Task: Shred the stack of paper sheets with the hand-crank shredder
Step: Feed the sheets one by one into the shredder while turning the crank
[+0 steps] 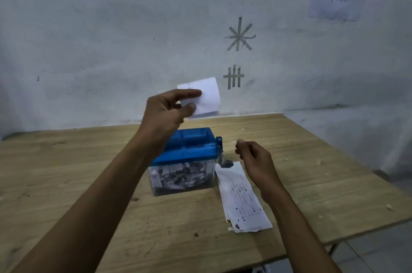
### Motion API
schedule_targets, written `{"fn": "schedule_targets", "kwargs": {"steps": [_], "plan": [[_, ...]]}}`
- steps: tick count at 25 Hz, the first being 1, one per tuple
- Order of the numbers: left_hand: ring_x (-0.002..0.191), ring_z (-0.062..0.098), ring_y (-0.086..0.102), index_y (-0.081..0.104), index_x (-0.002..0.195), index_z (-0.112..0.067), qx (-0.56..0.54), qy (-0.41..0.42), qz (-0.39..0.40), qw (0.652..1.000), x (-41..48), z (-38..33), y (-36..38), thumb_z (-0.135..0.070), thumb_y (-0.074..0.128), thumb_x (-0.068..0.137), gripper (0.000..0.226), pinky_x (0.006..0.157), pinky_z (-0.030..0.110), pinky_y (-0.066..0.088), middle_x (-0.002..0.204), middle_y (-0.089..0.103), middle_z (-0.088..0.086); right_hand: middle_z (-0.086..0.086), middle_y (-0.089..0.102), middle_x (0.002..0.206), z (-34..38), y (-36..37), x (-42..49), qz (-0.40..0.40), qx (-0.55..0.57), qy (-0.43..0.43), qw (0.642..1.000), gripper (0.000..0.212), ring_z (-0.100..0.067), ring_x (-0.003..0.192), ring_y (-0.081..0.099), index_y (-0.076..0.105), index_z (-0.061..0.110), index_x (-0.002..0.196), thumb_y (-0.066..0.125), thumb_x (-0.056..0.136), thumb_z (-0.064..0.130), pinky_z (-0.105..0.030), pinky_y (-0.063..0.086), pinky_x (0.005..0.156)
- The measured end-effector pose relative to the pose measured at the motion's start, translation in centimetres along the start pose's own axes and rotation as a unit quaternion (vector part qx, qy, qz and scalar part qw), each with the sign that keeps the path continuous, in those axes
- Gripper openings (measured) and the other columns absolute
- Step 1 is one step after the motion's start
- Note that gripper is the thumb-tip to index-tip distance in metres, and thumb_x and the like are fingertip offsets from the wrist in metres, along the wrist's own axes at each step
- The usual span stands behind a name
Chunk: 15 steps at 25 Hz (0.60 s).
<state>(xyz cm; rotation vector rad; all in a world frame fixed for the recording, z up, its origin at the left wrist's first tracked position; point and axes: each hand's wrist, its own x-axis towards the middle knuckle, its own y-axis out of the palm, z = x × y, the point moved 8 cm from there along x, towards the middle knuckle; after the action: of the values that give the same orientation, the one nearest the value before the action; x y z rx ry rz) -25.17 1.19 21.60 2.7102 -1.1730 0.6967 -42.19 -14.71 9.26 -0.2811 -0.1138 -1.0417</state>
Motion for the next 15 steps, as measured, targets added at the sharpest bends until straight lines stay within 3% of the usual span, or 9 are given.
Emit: {"fn": "schedule_targets", "kwargs": {"steps": [3,5,7,11,15], "plan": [[0.074,0.014,0.07,0.074,0.082,-0.008,0.053,0.049,-0.022,0.997,0.9,-1.1,-2.7,0.008,0.078,0.08,0.016,0.076,0.024,0.058,0.08,0.075,0.005,-0.005,0.072,0.099,-0.2,1.7,0.0,0.01,-0.021,0.068,0.997,0.066,-0.02,0.096,0.067,0.067,0.016,0.094,0.048,0.084,0.078,-0.038,0.054,0.087],[0.075,0.022,0.074,0.068,0.079,-0.001,0.103,0.052,-0.02,0.993,1.5,-0.6,-3.9,0.006,0.081,0.077,0.015,0.078,0.029,0.06,0.079,0.073,0.008,-0.007,0.071,0.087,-0.1,2.6,0.1,0.014,-0.051,0.095,0.994,0.089,-0.026,0.086,0.067,0.064,0.005,0.085,0.041,0.075,0.09,-0.038,0.052,0.079],[0.076,0.027,0.074,0.062,0.077,0.002,0.146,0.04,-0.013,0.988,1.8,0.8,-4.7,0.006,0.083,0.076,0.021,0.077,0.034,0.059,0.079,0.069,0.01,-0.005,0.067,0.075,0.6,3.4,0.1,0.025,-0.09,0.095,0.991,0.086,-0.021,0.072,0.062,0.059,0.012,0.073,0.036,0.072,0.094,-0.036,0.049,0.071],[0.076,0.025,0.068,0.056,0.081,-0.001,0.168,-0.027,0.002,0.985,1.4,4.3,-5.5,-0.001,0.086,0.074,0.03,0.07,0.035,0.058,0.075,0.067,0.014,-0.012,0.063,0.071,1.0,4.6,0.6,0.037,-0.141,0.092,0.985,0.076,-0.017,0.063,0.056,0.054,0.014,0.072,0.044,0.076,0.089,-0.031,0.042,0.062],[0.074,0.021,0.069,0.05,0.096,-0.012,0.19,-0.071,-0.011,0.979,0.9,6.2,-6.4,-0.008,0.087,0.075,0.043,0.068,0.032,0.054,0.07,0.07,0.005,-0.003,0.053,0.065,0.7,4.8,0.8,0.033,-0.132,0.083,0.987,0.072,-0.015,0.058,0.049,0.05,0.015,0.071,0.051,0.074,0.086,-0.031,0.039,0.06]]}}
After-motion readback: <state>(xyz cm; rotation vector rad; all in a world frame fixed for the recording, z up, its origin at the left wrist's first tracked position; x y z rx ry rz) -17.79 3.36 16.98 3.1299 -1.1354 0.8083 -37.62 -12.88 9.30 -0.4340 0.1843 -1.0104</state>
